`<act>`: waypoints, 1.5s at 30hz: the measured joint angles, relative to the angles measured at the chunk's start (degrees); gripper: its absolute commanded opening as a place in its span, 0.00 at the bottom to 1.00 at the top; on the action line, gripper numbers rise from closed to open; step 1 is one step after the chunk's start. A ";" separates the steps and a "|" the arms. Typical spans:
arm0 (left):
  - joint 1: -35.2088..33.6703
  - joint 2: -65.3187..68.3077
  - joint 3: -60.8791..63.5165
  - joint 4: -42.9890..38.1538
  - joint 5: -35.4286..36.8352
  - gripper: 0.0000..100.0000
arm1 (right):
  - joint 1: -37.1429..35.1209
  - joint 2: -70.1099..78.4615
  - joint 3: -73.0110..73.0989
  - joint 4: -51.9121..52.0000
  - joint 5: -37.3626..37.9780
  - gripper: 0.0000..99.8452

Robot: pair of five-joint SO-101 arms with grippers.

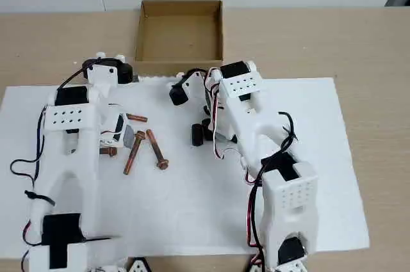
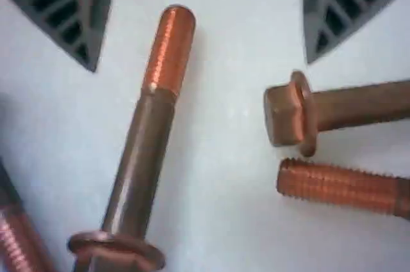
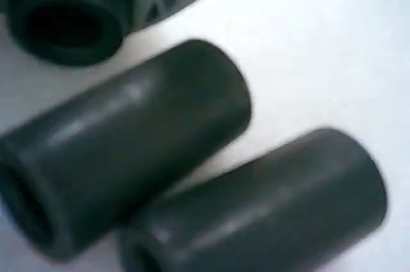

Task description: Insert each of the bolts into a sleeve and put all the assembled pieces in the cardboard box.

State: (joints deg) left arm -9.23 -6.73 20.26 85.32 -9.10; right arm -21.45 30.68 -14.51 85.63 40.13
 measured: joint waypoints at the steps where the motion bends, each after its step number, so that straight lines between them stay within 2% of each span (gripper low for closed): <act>1: 0.00 0.00 0.00 0.53 0.00 0.20 | 0.00 0.00 -0.35 0.18 -0.79 0.01; 10: 0.00 0.00 0.00 4.75 0.09 0.20 | -0.26 -6.15 -1.49 7.30 -8.35 0.01; 13: 0.00 0.00 -0.97 4.75 2.29 0.20 | -0.35 -9.49 -1.49 9.76 -10.73 0.01; 18: 0.00 0.18 -5.71 4.75 3.08 0.20 | 3.16 -13.54 -1.49 11.08 -14.24 0.01; 24: 3.52 0.70 -6.51 4.40 3.34 0.20 | 8.79 -16.70 -1.49 11.08 -14.77 0.01; 28: 5.89 5.27 -6.51 2.73 3.25 0.15 | 10.81 -16.79 -1.49 11.08 -14.77 0.01; 34: 6.07 12.84 -6.51 -1.85 3.87 0.14 | 11.69 -16.79 -1.49 11.08 -14.95 0.01; 45: 5.98 14.42 -6.51 -5.71 3.69 0.14 | 11.78 -16.79 1.85 11.08 -14.95 0.01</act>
State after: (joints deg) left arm -3.25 7.69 13.76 79.60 -5.41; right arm -9.67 13.89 -12.66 96.70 25.19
